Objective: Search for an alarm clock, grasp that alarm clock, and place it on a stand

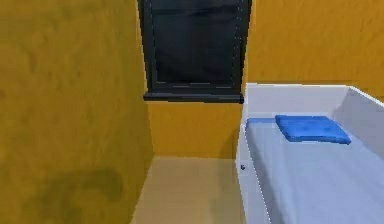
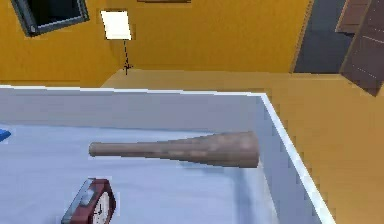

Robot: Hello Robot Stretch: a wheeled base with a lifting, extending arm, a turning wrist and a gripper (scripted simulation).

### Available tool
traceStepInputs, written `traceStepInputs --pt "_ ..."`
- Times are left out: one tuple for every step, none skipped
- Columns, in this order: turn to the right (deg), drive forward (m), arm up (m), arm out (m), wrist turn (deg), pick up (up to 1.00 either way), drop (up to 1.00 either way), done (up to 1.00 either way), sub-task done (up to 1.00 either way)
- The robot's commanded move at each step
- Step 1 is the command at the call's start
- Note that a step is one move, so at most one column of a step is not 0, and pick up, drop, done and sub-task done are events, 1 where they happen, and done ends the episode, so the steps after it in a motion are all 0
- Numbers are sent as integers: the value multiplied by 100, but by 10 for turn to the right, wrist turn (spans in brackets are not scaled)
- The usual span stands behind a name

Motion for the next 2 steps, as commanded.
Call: traceStepInputs --pt "180 0 0 0 0 0 0 0 0" --pt "0 5 0 0 0 0 0 0 0"
